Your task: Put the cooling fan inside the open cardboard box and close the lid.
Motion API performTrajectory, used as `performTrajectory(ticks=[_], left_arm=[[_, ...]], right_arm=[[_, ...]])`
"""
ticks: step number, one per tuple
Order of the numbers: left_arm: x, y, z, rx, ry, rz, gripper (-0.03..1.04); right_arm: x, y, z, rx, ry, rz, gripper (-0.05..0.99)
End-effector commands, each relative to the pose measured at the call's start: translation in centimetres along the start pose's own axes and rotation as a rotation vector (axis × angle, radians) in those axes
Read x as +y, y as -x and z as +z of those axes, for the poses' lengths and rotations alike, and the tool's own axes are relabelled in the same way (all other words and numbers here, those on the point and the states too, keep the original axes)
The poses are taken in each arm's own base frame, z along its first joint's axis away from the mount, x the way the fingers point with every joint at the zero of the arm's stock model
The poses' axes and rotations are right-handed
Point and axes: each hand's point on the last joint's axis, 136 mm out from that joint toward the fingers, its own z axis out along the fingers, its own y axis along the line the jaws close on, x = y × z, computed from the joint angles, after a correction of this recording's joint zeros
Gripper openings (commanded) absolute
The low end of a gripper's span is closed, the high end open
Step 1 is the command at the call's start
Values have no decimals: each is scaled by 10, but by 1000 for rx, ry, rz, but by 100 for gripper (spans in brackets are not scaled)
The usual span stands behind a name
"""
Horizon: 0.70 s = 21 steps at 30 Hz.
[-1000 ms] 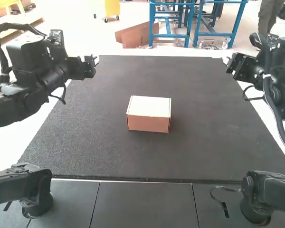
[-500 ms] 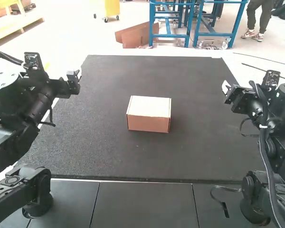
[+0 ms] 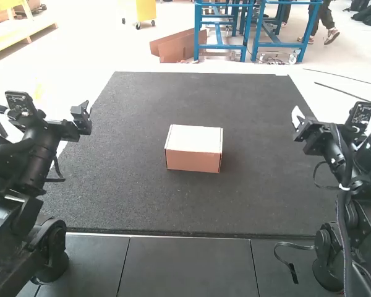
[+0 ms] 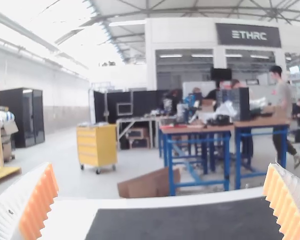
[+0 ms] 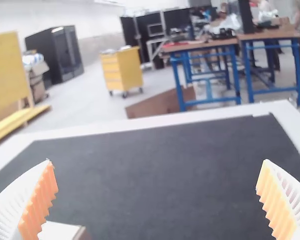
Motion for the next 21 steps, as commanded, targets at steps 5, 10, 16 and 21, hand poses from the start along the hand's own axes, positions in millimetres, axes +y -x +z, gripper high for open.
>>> performTrajectory(ticks=[5, 10, 16, 21], left_arm=[[-8, -31, -4, 59, -37, 24, 97], [-21, -75, -10, 194, -110, 37, 97], [-22, -106, -19, 330, -111, -6, 97], [-13, -119, -23, 383, -70, -19, 97]], right_arm=[[4, -10, -2, -7, 41, -6, 91], [3, -28, -8, -7, 49, 4, 91], [-2, -37, -10, 25, 26, 23, 91], [-8, -43, -10, 49, 0, 28, 91]])
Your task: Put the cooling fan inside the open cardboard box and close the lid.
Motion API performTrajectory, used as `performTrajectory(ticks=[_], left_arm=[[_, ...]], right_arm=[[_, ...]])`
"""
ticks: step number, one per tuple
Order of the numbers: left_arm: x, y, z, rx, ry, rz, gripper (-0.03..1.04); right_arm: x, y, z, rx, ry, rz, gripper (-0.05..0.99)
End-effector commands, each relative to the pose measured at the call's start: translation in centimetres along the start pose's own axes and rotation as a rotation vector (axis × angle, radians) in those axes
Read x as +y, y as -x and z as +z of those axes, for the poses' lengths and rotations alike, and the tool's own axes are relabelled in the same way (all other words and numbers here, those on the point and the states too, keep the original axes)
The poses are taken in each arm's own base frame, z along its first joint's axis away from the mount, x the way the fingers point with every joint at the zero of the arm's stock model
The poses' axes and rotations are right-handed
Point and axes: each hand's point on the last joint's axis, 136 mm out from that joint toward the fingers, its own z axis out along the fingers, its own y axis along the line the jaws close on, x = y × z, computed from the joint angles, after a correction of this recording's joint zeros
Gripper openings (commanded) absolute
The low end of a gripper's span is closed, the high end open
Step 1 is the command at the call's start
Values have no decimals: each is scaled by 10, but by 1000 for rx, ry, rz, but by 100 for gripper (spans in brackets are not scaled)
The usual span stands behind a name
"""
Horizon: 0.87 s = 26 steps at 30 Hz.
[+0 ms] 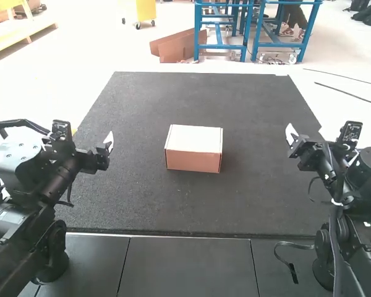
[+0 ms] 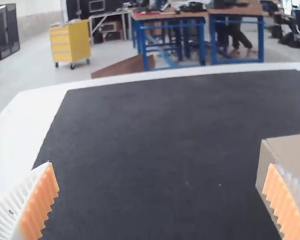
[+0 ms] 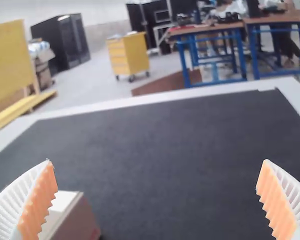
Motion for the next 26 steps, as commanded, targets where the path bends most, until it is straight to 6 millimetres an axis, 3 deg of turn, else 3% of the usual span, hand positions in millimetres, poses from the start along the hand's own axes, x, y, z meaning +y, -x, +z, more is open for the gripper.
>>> performTrajectory(ticks=[1, 5, 13, 16, 26], left_arm=[[5, 1, 0, -10, 15, -25, 97], [4, 1, 0, -13, -7, -25, 97], [-11, 3, -1, -21, -95, -2, 97], [-12, 2, -1, -18, -103, 13, 97], [-11, 0, -1, -12, -100, 12, 97]], right_arm=[[-5, -1, -1, 3, -19, 6, 91], [-12, -12, -2, 50, -42, -101, 91], [-27, -21, -4, 87, -125, -130, 91], [-33, -35, -6, 146, -146, -171, 91], [-33, -36, -6, 148, -146, -158, 91]])
